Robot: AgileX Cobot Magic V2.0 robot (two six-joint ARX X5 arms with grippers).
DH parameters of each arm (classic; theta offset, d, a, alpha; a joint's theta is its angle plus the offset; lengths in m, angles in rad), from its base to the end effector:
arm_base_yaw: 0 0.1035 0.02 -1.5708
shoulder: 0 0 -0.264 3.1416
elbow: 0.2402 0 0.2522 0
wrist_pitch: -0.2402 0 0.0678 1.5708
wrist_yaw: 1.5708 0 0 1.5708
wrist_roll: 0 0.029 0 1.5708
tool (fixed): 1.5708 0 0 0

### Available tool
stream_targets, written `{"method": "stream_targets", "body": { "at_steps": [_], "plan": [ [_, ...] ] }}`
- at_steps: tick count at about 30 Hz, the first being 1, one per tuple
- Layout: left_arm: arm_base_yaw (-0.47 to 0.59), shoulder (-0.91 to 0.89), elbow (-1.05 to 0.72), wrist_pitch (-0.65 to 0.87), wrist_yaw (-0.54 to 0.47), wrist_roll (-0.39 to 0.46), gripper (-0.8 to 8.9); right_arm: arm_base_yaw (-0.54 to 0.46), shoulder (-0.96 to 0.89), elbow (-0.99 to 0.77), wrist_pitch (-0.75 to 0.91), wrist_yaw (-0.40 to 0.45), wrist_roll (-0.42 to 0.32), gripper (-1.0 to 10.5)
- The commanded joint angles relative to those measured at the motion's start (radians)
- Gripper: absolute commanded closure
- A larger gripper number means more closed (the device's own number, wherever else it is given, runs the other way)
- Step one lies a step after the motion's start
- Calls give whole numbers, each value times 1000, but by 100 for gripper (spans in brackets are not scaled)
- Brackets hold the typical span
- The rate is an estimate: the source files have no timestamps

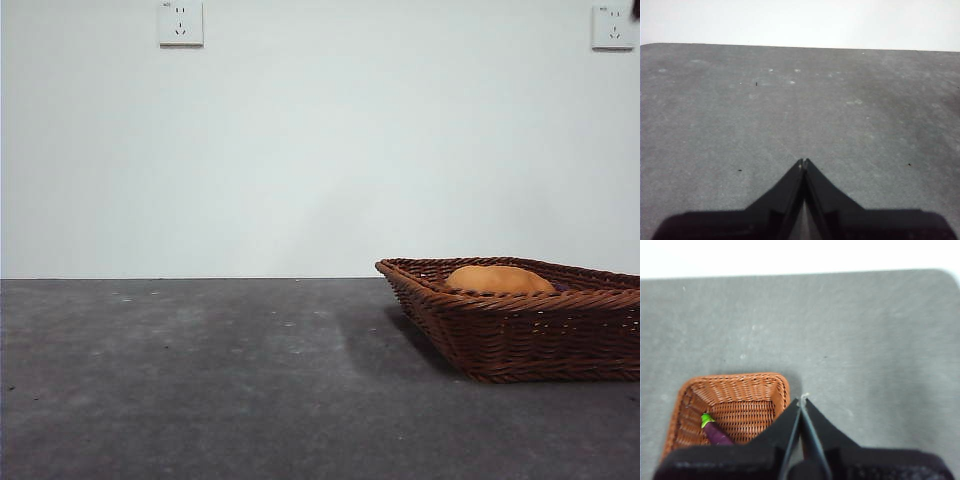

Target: Help me put the vegetables on the table into the basket

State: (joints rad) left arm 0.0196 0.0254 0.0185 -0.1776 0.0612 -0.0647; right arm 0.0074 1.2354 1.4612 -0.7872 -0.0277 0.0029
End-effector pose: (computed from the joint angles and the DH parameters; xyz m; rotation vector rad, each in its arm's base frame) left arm 0.0966 0.0001 0.1508 -0.0720 0.1856 -0.0355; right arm 0.2403 0.0026 0.4146 0.0085 0.5614 0.0334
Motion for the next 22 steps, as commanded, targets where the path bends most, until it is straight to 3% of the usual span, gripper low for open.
{"method": "stream_targets", "body": {
  "at_steps": [1,7,16,22],
  "plan": [
    [3,6,-9,10,-2,-6,818,5,-109,-49,30,5,-5,945],
    [3,10,-9,10,-2,-6,818,4,-472,-432,239,111,-3,945],
    [3,11,-9,10,-2,-6,818,4,-832,-977,509,114,-3,945],
    [3,15,-9,10,-2,-6,818,5,-1044,-1211,554,114,-2,945]
  ]
}}
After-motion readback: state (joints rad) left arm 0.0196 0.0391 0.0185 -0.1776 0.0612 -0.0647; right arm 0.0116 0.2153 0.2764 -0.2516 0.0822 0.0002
